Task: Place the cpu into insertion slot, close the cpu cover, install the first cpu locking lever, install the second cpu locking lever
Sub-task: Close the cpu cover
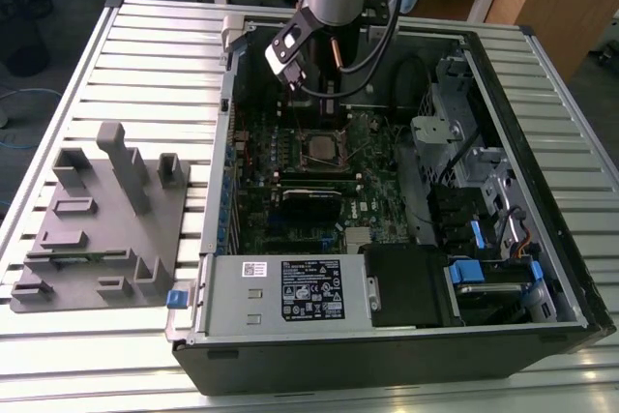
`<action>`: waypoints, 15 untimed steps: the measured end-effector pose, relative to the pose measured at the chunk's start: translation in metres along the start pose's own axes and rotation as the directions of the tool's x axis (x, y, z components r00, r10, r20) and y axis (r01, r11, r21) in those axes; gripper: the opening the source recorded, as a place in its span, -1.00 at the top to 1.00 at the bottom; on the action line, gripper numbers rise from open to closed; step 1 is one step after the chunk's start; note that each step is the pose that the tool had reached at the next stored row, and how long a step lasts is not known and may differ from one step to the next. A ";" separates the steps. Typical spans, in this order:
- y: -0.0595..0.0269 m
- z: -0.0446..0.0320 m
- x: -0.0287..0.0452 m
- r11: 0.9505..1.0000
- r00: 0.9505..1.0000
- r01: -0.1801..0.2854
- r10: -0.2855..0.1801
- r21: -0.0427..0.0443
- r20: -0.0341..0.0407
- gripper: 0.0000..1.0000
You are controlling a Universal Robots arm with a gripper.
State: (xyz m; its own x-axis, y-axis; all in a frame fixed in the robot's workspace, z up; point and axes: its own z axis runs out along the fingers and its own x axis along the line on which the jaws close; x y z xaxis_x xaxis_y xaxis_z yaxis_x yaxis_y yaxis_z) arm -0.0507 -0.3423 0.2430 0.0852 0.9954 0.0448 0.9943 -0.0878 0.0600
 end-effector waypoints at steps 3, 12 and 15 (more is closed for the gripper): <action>0.0002 -0.0032 0.0001 1.000 1.000 0.000 0.000 0.000 0.000 0.79; 0.0007 -0.0123 0.0005 1.000 1.000 0.000 0.000 0.000 0.000 0.79; 0.0008 -0.0124 0.0006 1.000 1.000 0.000 0.000 0.000 0.000 0.79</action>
State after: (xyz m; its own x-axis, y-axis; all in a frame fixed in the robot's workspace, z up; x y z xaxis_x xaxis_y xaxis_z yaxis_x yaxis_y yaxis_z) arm -0.0507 -0.3423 0.2554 0.0852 0.9954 0.0448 0.9943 -0.0878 0.0601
